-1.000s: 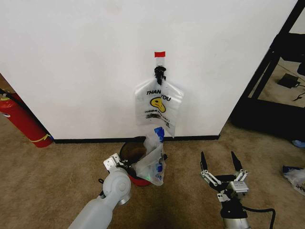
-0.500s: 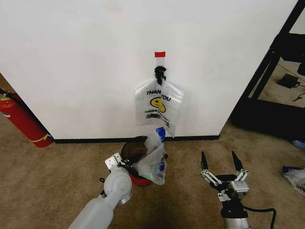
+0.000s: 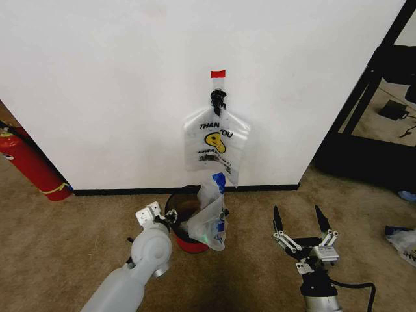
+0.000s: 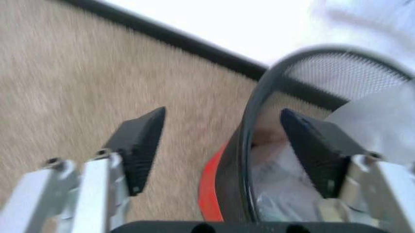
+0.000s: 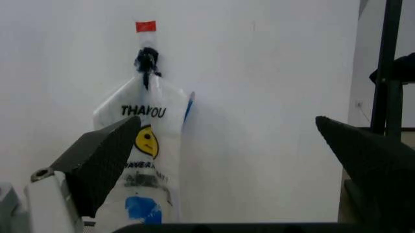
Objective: Pick up the garbage bag from the wall and place it over the trash bin.
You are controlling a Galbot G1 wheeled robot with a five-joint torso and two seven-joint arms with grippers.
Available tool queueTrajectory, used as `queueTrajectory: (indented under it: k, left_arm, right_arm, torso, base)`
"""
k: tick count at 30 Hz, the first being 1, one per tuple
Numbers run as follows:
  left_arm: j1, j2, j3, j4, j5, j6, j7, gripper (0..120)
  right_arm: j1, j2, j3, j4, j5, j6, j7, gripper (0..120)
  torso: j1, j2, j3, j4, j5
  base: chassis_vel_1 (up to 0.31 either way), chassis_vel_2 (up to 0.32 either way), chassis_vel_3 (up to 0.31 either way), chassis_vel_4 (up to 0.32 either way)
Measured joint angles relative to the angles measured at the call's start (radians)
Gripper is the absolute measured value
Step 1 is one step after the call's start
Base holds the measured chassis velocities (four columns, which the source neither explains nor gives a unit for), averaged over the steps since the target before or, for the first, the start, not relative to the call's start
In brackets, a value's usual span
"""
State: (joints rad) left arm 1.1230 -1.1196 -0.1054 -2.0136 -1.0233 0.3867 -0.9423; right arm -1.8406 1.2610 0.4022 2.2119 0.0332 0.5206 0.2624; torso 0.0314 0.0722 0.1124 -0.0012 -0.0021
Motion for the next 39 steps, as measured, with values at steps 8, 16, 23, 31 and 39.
queueTrajectory:
  k: [8,16,23,31,39]
  left_arm:
    - [-0.077,0.138,0.135,-0.169,0.226,0.048,0.197,100]
    - [-0.258,0.282,0.303,-0.216,0.349,0.143,0.431,100]
    - [-0.5,0.283,0.562,-0.144,0.33,0.267,0.481,100]
    - [-0.746,0.22,0.758,-0.057,0.0,0.356,0.255,100]
    - [-0.824,0.182,0.86,0.006,-0.157,0.355,0.148,100]
  right_arm:
    - [0.033,0.003,0.023,-0.011,0.007,-0.113,0.132,100]
    - [0.041,0.002,0.063,-0.01,0.031,-0.149,0.156,100]
    - [0.046,0.005,0.069,-0.01,0.027,-0.172,0.158,100]
    - [0.051,0.011,0.087,-0.029,0.022,-0.18,0.161,100]
    - [0.065,0.014,0.069,-0.058,0.017,-0.182,0.173,100]
  torso:
    - [0.0,0.0,0.0,-0.0004,0.0002]
    - [0.0,0.0,0.0,-0.0002,0.0002]
    - [0.0,0.0,0.0,-0.0006,0.0005]
    - [0.0,0.0,0.0,-0.0006,0.0006]
    - [0.0,0.0,0.0,-0.0005,0.0004]
  base:
    - [0.0,0.0,0.0,0.0]
    - [0.0,0.0,0.0,0.0]
    - [0.0,0.0,0.0,0.0]
    - [0.0,0.0,0.0,0.0]
    - [0.0,0.0,0.0,0.0]
